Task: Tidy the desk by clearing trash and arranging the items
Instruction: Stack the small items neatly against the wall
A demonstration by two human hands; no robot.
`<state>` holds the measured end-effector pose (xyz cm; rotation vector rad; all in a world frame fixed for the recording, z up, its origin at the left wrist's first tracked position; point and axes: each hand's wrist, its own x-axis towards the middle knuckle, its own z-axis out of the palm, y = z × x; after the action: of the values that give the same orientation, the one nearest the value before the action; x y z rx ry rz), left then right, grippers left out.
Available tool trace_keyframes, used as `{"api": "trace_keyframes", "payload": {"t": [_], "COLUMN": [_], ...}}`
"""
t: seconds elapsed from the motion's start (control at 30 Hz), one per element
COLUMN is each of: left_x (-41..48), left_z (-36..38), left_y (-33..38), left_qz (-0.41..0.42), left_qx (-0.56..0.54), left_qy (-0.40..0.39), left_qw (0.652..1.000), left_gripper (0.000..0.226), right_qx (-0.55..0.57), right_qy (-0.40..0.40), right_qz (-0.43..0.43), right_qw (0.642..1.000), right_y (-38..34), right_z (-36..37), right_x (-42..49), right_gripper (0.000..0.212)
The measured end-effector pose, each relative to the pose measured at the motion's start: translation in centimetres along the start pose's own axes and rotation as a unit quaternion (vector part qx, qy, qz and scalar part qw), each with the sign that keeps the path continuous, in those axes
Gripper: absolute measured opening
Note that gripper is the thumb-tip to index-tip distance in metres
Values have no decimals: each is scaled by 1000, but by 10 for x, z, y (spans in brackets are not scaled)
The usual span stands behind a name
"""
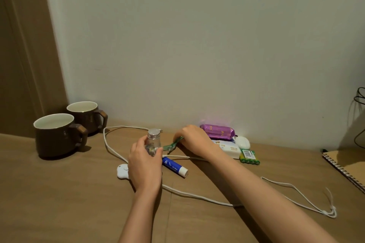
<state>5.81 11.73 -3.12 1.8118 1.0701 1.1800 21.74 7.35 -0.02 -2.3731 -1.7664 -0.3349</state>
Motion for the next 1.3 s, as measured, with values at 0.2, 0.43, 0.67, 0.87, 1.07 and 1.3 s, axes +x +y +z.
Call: {"api": "trace_keyframes", "payload": {"t": [0.2,0.43,0.67,0.87,1.07,1.3], "left_x": [5,9,11,11,17,31], "left_z": [-2,-3,-4,6,27,52], "left_y": [-1,-2,3,18,25,23], "left_qz": [-2,-10,8,21,12,18], "left_qx": [-15,-23,-32,-57,-50,-21], "left_qy": [-26,-37,-33,-38,-56,-53], "left_qw": [1000,999,999,997,997,998], "left_gripper": [56,52,53,57,57,55], "right_qx": [-3,-66,-2,115,201,244], "right_qy": [-30,-10,27,205,141,21], "right_qz": [23,28,30,192,365,312], "right_qw": [999,997,999,953,898,918], "right_y": [4,5,6,64,135,149], "right_z": [-8,-6,-25,-46,-39,-19], "right_x": [-10,-21,-46,-89,-125,-125], "right_gripper": [24,22,30,22,28,36]}}
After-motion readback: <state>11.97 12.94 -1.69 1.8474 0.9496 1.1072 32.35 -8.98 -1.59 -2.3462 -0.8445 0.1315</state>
